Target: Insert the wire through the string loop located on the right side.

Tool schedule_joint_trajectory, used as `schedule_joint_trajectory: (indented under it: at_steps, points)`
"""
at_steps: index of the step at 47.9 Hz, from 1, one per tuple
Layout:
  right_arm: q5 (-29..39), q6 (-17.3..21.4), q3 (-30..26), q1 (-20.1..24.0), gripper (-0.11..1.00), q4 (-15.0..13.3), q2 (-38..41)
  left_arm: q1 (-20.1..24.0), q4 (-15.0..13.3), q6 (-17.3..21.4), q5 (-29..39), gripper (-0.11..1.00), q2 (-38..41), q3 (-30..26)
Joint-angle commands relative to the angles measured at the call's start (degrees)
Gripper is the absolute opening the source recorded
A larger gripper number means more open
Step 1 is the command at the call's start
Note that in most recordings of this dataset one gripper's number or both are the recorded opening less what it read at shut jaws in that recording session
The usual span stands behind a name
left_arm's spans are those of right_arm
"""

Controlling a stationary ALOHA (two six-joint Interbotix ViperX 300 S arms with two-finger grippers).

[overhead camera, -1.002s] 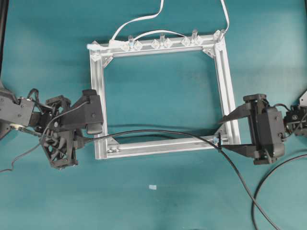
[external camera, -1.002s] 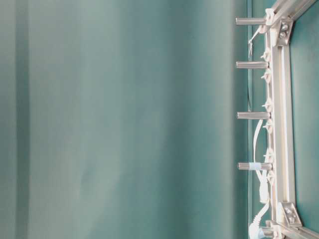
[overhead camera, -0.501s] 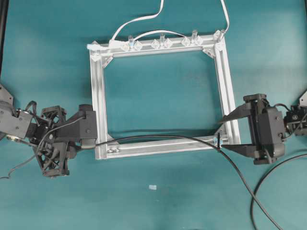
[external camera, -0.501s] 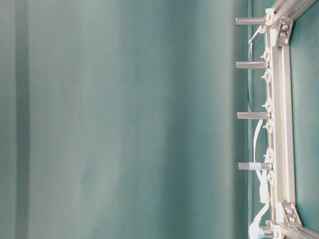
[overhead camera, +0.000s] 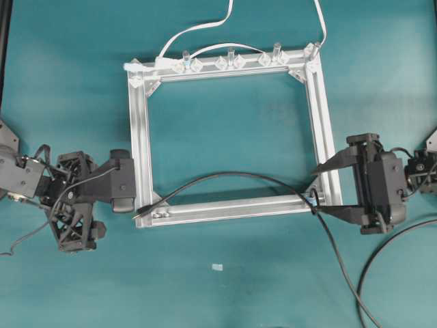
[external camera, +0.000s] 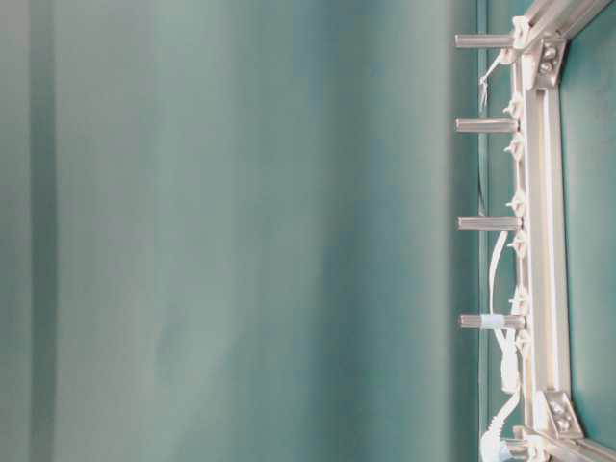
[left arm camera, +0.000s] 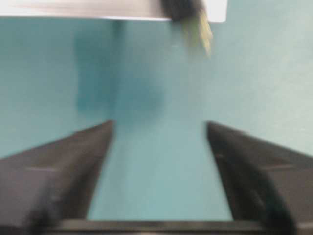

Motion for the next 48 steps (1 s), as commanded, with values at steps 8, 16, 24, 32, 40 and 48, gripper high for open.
schedule_joint_trajectory:
  at_steps: [8, 16, 24, 32, 40, 48]
  points:
    - [-0.79, 0.00, -0.53, -0.09, 0.85, -0.09, -0.26, -0.26, 1.14, 0.26, -0.26, 0.72, -2.46, 0.18]
    - [-2.29, 0.00, -0.79, -0.18, 0.85, -0.09, -0.44, 0.09, 1.14, 0.18, -0.53, 0.70, -6.59, 1.32]
    - [-4.48, 0.00, -1.67, -0.62, 0.85, -0.09, -1.14, 1.58, 1.32, 0.26, -3.16, 0.69, -11.87, 2.90]
    - [-5.89, -0.09, -2.11, -1.93, 0.85, -0.09, -2.29, 4.57, 1.41, 0.44, -9.67, 0.69, -17.23, 5.36]
    - [-5.80, -0.09, -2.55, -2.99, 0.85, -0.09, -4.13, 8.35, 1.32, 0.79, -17.67, 0.69, -22.06, 8.00]
    - [-5.80, -0.09, -2.72, -4.04, 0.85, -0.09, -6.77, 10.11, 1.32, 4.04, -21.18, 0.69, -26.46, 10.02]
